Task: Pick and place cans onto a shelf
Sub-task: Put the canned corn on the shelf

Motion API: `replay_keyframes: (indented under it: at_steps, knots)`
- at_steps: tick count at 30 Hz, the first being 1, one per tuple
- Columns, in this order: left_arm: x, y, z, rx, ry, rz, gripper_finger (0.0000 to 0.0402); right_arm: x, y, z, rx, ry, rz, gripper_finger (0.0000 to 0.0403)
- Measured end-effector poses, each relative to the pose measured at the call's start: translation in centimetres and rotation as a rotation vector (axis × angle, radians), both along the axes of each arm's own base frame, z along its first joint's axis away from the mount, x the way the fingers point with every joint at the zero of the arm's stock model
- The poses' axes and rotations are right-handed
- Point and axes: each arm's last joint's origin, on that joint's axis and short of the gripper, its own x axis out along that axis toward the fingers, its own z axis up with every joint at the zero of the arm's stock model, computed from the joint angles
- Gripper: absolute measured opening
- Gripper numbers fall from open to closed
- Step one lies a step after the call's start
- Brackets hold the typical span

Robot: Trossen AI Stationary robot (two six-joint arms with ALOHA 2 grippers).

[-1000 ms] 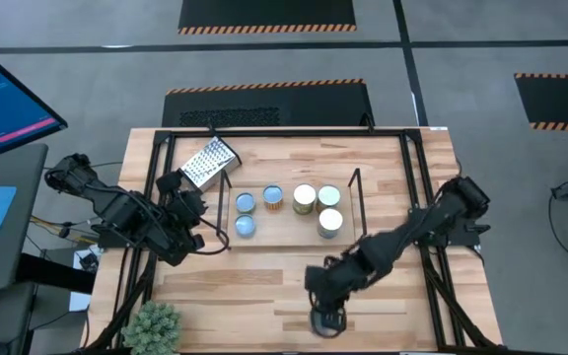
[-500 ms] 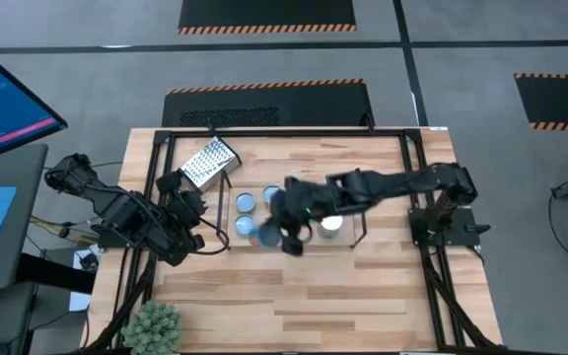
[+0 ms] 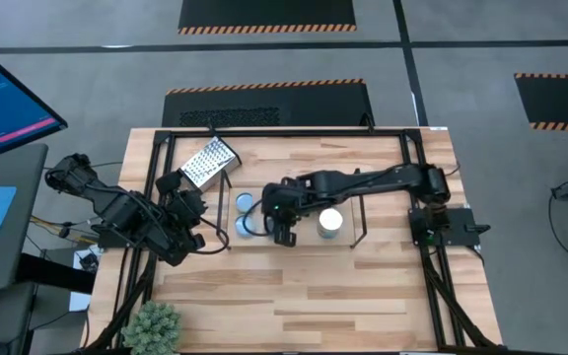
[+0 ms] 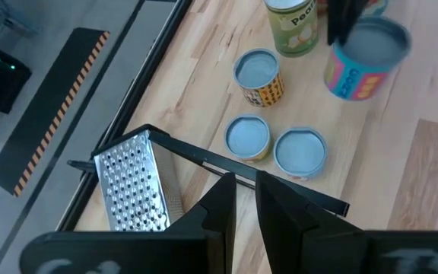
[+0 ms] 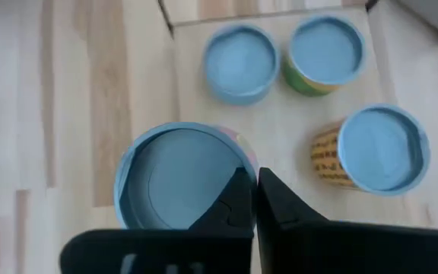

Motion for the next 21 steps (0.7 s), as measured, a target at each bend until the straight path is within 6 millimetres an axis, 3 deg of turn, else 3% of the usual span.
replay_keyframes:
  at_steps: [13, 21]
  knots:
    - [0.0, 0.1, 0.1, 0.022, -0.024, 0.015, 0.0043, 1.6, 0.1, -4.7, 0.024, 0.133, -0.033, 0.0014]
    - [0.2, 0.0, 0.1, 0.028, -0.048, 0.02, 0.0043, 2.3, -0.9, -5.6, 0.104, 0.128, -0.026, 0.0024]
